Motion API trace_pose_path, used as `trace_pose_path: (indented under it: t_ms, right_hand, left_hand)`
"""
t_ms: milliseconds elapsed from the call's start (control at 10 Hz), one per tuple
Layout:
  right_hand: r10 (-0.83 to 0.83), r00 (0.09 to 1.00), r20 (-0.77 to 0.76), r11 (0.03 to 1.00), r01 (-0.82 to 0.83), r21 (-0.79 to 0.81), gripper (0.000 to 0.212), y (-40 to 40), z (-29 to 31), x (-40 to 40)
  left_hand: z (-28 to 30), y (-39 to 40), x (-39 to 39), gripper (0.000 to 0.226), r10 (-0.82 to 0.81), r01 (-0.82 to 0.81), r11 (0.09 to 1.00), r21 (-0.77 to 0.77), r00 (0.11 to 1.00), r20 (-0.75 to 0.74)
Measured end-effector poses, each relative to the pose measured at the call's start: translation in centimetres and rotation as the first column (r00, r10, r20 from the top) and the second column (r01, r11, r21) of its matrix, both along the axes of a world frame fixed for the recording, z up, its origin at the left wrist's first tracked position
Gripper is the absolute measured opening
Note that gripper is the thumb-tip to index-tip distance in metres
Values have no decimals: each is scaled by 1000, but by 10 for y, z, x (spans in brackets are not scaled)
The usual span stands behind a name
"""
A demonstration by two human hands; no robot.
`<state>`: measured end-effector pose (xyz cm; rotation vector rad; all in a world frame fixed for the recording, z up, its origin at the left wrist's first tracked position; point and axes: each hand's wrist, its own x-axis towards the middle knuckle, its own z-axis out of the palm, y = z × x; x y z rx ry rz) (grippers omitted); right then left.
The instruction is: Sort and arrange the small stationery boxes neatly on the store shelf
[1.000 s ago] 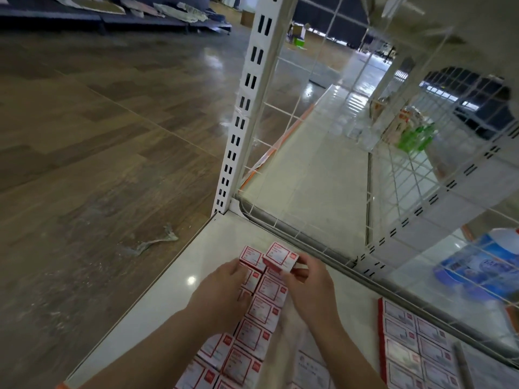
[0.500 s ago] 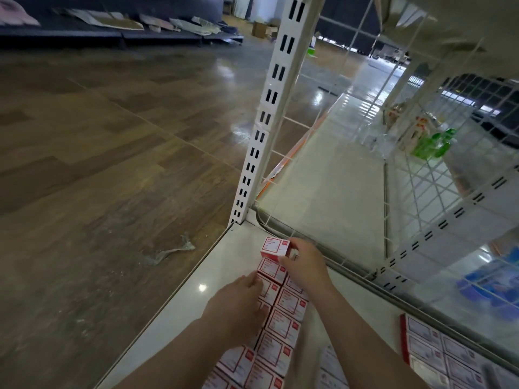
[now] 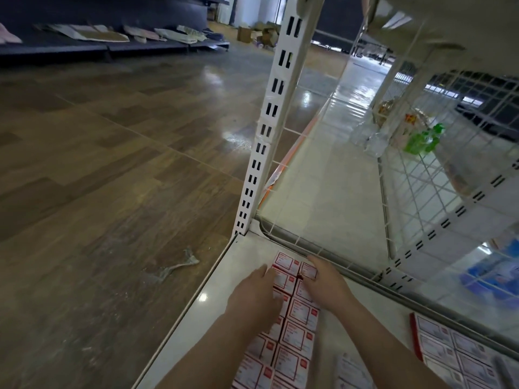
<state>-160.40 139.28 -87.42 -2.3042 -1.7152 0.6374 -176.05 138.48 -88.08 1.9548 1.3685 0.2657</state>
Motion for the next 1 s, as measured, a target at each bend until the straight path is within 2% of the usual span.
trace_pose_path:
  t_ms: [200, 500, 800, 900, 1000]
  right_hand:
    - [-14, 1000, 0, 997, 14, -79, 54, -11, -2, 6]
    - [-53, 998, -35, 998, 51, -44, 44, -7, -7, 12]
    - [1, 998, -67, 1000, -1, -3, 36, -11, -4, 11]
    - [25, 999, -34, 1000, -25, 13, 42, -16, -5, 14]
    - [-31, 999, -25, 998, 33, 60, 45, -19, -6, 17]
  left_hand:
    - [-9, 17, 12, 68, -53, 52, 997, -62, 998, -21]
    - [-11, 16, 13, 66, -85, 85, 995, -59, 996, 0]
    - [-14, 16, 11, 66, -91, 90, 995, -45, 996, -20]
    - [-9, 10, 11, 65, -67, 67, 998, 9, 997, -46]
    - [1, 1, 6, 58, -10, 10, 1000, 10, 1000, 14]
